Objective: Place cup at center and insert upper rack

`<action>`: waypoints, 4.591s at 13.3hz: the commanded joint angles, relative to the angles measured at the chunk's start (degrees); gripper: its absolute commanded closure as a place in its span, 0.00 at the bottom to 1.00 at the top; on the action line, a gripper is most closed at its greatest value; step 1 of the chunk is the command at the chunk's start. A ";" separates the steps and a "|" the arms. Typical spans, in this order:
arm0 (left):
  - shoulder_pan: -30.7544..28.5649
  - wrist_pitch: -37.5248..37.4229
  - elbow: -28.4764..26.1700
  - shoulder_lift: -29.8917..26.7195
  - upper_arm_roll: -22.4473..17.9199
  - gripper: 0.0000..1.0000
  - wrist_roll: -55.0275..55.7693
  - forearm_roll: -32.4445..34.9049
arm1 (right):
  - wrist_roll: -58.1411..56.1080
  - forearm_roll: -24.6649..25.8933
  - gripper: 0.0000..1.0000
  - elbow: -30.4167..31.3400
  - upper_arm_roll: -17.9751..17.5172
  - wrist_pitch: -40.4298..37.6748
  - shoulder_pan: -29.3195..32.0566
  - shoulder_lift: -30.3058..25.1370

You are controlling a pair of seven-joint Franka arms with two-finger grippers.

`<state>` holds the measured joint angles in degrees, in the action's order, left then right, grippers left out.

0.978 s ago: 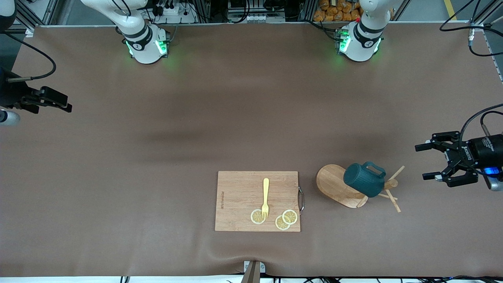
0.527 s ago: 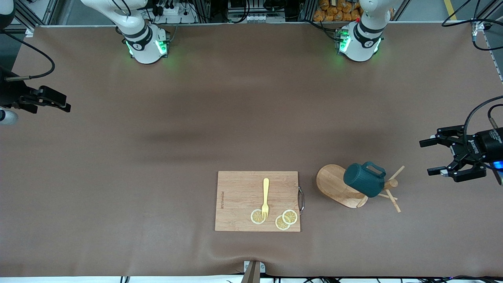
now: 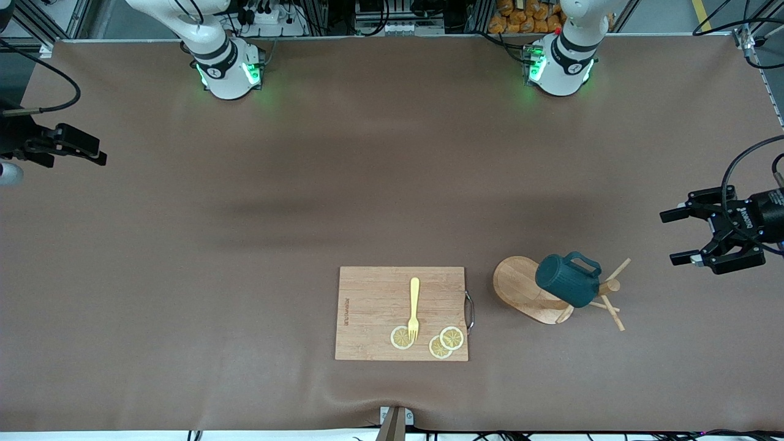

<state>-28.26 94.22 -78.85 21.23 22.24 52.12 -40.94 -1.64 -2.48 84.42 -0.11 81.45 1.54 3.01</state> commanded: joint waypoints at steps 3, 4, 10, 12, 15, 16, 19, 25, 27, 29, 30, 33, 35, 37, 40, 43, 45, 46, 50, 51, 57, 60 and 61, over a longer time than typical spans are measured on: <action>-0.31 -0.26 -1.13 -3.83 2.63 0.00 -2.62 8.75 | -0.12 0.46 0.00 -0.13 0.20 -1.29 -0.13 -1.16; -0.31 -0.26 -1.13 -4.44 2.72 0.00 -2.98 9.55 | -0.12 0.46 0.00 -0.13 0.20 -1.64 -0.22 -1.16; -0.22 -2.10 -1.30 -7.34 4.13 0.00 -5.44 17.09 | -0.03 0.46 0.00 0.13 0.20 -1.82 -0.13 -0.99; -0.22 -2.46 -1.39 -8.39 5.62 0.00 -5.88 20.96 | -0.12 0.46 0.00 0.22 0.20 -1.82 0.22 -0.99; 2.31 -2.90 -1.74 -10.33 4.75 0.00 -10.08 25.19 | -0.03 0.46 0.00 0.22 0.11 -1.82 0.22 -0.99; 4.42 -3.42 -2.09 -11.12 2.31 0.00 -11.58 26.60 | -0.03 0.46 0.00 0.22 0.11 -1.82 0.22 -0.99; 13.55 -6.50 -2.18 -12.88 -7.27 0.00 -17.98 29.15 | -0.03 0.46 0.00 0.13 0.11 -1.73 0.31 -0.81; 17.35 -7.91 -3.67 -16.04 -9.66 0.00 -29.16 36.19 | -0.03 0.46 0.00 0.13 0.11 -1.73 0.31 -0.81; 20.85 -8.00 -5.08 -17.79 -14.13 0.00 -33.28 36.19 | -0.03 0.46 0.00 0.13 0.11 -1.73 0.31 -0.81; 25.33 -8.00 -5.52 -18.77 -18.62 0.00 -37.42 36.28 | -0.03 0.46 0.00 -0.04 0.11 -1.64 0.39 -0.63; 26.83 -8.00 -5.61 -18.95 -19.85 0.00 -39.18 36.28 | -0.03 0.46 0.00 -0.04 0.11 -1.56 0.39 -0.63; 27.99 -8.79 -5.70 -19.65 -20.39 0.00 -46.73 39.43 | -0.03 0.46 0.00 -0.04 0.11 -1.73 0.39 -0.72; 28.52 -8.79 -6.57 -20.61 -20.48 0.00 -47.28 39.79 | -0.03 0.46 0.00 -0.04 0.11 -1.73 0.31 -0.72; 28.69 -8.79 -7.80 -22.11 -20.13 0.00 -47.37 41.71 | 0.06 0.37 0.00 -0.04 0.02 -1.56 0.22 -0.63; 29.57 -8.70 -9.04 -23.51 -19.52 0.00 -47.11 43.40 | 0.06 0.28 0.00 -0.13 -0.07 -1.56 0.13 -0.72; 29.57 -8.79 -10.70 -24.83 -18.02 0.00 -46.05 43.48 | -0.03 0.28 0.00 -0.13 -0.07 -1.56 0.22 -0.81; 29.40 -8.70 -12.90 -26.15 -18.02 0.00 -45.97 43.57 | -0.03 0.37 0.00 -0.05 -0.07 -1.64 0.22 -0.90; 29.22 -8.70 -13.08 -26.24 -17.93 0.00 -45.96 43.57 | -0.03 0.37 0.00 -0.04 -0.07 -1.64 0.31 -0.81; 29.22 -8.18 -14.57 -27.38 -17.84 0.00 -45.09 43.66 | -0.03 0.37 0.00 0.04 -0.07 -1.56 0.39 -0.72; 29.31 -8.09 -15.45 -27.82 -17.84 0.00 -44.91 43.66 | -0.03 0.37 0.00 0.04 -0.07 -1.56 0.39 -0.81; 29.13 -8.17 -14.23 -26.60 -17.49 0.00 -44.56 45.69 | -0.03 0.46 0.00 0.13 -0.07 -1.82 0.39 -0.81; 29.13 -8.17 -14.22 -26.16 -17.67 0.00 -40.62 42.70 | -0.03 0.46 0.00 0.13 -0.07 -1.91 0.31 -0.90; 29.13 -8.17 -14.31 -26.24 -17.67 0.00 -39.12 42.61 | 0.06 0.37 0.00 0.13 -0.07 -1.99 0.31 -0.90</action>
<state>1.03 85.44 -92.45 -4.50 4.39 10.16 2.65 -1.64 -2.44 84.31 0.02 80.04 1.64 2.86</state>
